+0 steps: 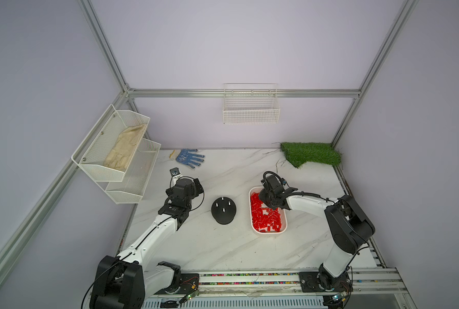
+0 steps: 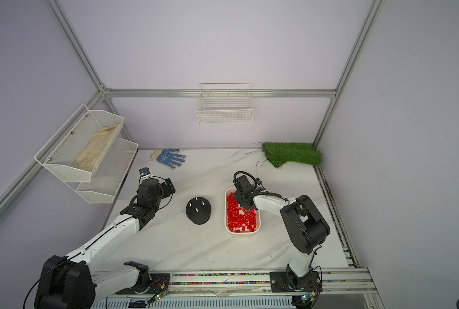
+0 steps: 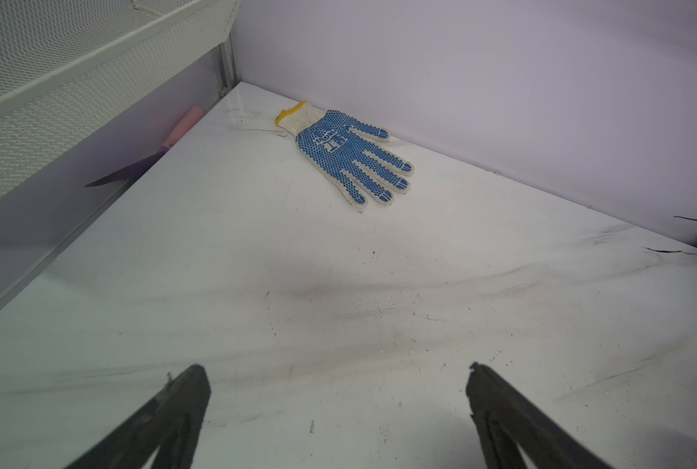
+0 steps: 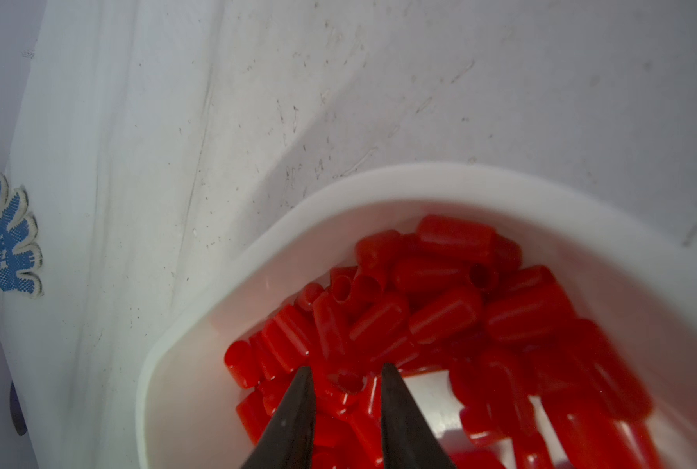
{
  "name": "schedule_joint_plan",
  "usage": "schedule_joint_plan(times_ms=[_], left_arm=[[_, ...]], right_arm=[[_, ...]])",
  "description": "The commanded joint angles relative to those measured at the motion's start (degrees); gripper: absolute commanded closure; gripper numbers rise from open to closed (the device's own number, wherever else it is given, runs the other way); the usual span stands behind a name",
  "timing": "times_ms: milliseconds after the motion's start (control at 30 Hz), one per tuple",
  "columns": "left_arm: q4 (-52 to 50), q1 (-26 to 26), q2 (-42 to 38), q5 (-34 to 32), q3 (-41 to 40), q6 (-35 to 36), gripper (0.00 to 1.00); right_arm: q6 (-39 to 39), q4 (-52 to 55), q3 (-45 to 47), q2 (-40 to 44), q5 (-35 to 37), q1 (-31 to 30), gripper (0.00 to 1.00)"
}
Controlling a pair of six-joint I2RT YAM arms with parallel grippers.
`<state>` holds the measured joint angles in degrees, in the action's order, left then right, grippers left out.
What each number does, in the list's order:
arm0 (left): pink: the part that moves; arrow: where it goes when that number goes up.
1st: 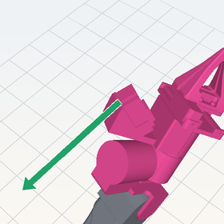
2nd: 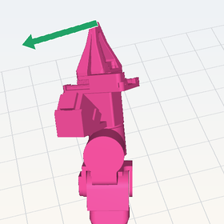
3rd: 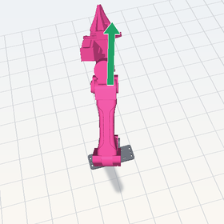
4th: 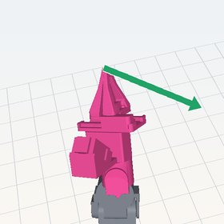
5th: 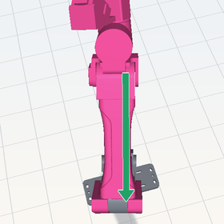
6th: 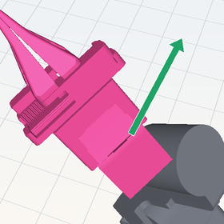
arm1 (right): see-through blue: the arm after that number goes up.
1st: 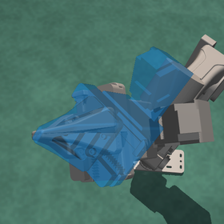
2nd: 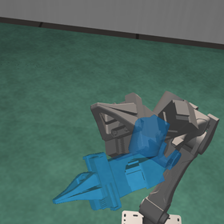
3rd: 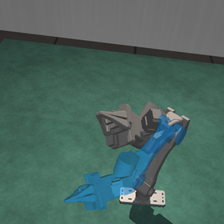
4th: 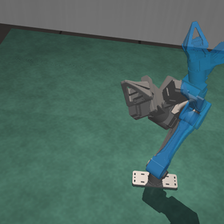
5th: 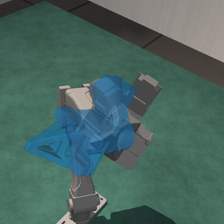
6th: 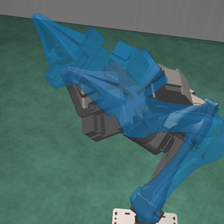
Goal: Cover the protruding screws with screw protection sleeves
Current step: Pick up the screw protection sleeve from the storage box.
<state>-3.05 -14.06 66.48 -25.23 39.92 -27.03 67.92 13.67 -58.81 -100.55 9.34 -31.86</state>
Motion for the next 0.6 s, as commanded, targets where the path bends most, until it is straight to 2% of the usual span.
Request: schedule_joint_plan(times_ms=[0, 567], left_arm=[[1.97, -0.4, -1.09, -0.87, 1.62, -0.19, 0.0], [1.97, -0.44, -2.63, -1.22, 1.95, 0.57, 0.0]], right_arm=[[1.51, -2.02, 0.09, -0.77, -0.38, 0.3, 0.7], [1.15, -2.41, 0.09, -2.05, 0.37, 0.84, 0.73]])
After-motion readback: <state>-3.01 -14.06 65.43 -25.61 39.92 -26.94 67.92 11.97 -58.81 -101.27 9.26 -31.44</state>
